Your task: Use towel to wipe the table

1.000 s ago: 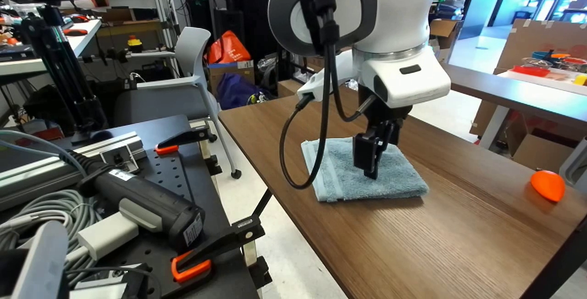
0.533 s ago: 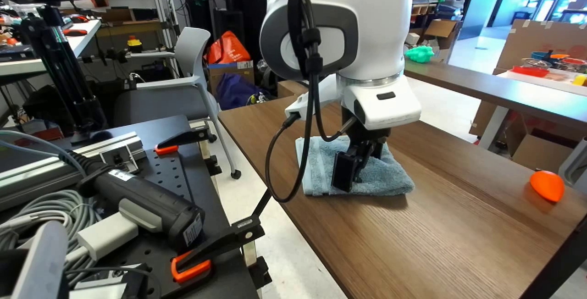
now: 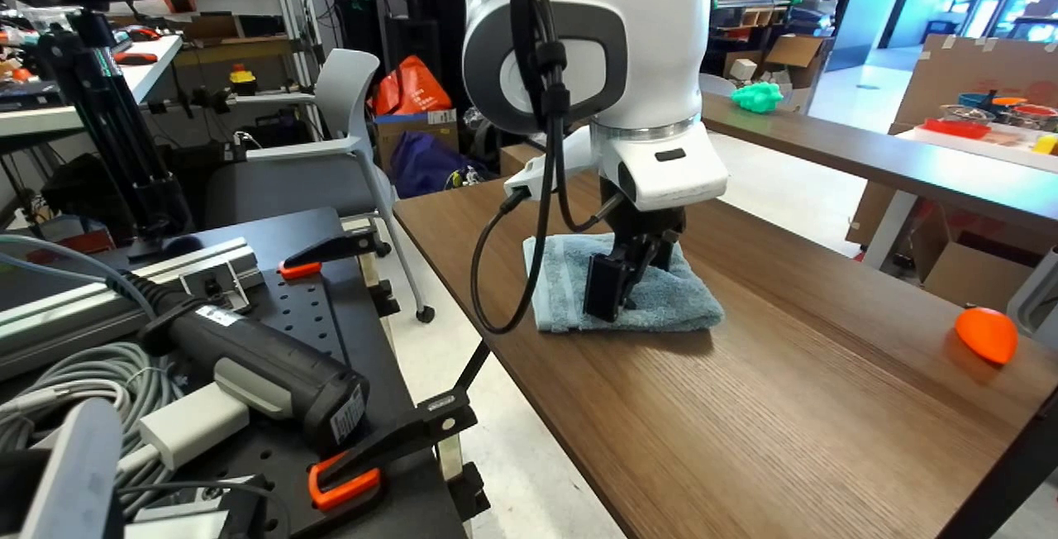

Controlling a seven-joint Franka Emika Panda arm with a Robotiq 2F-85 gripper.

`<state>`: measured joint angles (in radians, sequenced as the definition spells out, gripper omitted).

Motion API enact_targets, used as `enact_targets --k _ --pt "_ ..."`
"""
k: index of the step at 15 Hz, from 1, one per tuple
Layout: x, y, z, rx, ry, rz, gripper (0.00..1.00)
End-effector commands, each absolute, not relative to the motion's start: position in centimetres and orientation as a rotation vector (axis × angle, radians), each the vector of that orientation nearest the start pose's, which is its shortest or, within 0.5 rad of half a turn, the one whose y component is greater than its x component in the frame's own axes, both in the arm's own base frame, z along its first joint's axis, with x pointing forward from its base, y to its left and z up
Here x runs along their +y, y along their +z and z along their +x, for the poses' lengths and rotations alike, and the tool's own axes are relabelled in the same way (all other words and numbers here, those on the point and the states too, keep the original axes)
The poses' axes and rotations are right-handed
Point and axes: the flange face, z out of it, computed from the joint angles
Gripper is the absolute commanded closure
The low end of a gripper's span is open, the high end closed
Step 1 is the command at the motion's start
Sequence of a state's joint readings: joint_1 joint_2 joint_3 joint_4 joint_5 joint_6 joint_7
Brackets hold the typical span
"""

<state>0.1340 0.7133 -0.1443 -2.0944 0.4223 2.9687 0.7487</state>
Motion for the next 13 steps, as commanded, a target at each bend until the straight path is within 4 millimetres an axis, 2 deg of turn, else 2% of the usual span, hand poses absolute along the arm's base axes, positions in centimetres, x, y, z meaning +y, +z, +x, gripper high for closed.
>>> enact_targets --k 1,5,9,11,12,13 --pt "-1.1 8.7 58.3 1.654 -0.248 -2.562 0.0" --pt "0.1 12.7 57.5 1.614 -0.3 -2.579 0.0" --pt "-0.8 19.4 56.4 1.544 -0.351 -2.541 0.0" --pt "-1.8 22.7 55.7 1.57 -0.428 -2.461 0.0" --pt "-0.9 19.3 57.6 1.572 -0.392 -2.501 0.0" --pt "-1.4 21.0 57.2 1.576 -0.41 -2.477 0.0"
